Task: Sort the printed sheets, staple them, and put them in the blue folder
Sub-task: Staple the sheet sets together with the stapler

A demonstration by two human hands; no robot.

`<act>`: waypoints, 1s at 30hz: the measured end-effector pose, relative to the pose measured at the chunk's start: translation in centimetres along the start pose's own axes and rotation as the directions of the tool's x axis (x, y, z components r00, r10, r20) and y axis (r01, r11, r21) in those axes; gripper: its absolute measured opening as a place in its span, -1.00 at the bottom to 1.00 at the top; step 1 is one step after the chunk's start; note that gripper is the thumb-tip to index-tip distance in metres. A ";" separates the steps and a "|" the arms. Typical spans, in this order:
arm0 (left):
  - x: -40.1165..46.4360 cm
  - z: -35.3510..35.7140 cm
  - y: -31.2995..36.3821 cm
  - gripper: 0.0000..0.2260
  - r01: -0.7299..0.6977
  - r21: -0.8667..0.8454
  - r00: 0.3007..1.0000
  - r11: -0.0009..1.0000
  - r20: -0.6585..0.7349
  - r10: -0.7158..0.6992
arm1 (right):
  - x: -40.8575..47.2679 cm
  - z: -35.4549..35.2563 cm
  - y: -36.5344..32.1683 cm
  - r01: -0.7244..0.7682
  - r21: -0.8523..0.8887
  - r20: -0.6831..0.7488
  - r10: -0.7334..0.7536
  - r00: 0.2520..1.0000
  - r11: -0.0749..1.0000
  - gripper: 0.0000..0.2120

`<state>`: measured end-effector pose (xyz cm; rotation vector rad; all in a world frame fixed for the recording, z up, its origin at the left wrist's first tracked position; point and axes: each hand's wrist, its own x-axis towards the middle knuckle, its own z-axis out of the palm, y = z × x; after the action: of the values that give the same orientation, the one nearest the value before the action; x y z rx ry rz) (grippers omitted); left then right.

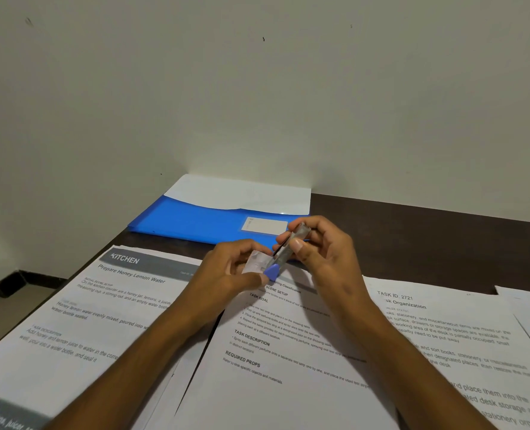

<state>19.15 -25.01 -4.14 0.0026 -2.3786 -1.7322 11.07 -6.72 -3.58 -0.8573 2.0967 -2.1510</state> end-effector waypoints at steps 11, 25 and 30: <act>-0.1 0.6 0.3 -0.82 0.011 0.146 0.999 0.989 -0.044 -0.005 | -0.3 0.0 -0.1 0.018 0.020 0.038 -0.019 0.999 1.000 -0.87; 0.1 0.8 1.1 -0.63 0.048 0.273 0.997 0.961 -0.078 -0.027 | -1.1 0.6 0.3 -0.114 0.187 -0.121 0.138 0.983 0.976 -0.78; -0.7 -2.0 3.5 -0.60 0.032 0.316 0.976 0.948 -0.214 0.039 | -1.2 0.7 0.1 -0.195 0.161 -0.124 0.216 0.968 0.967 -0.75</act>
<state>20.61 -25.69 -0.34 0.2235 -2.4569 -1.2532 12.36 -6.90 -4.12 -0.4638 1.9514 -2.2773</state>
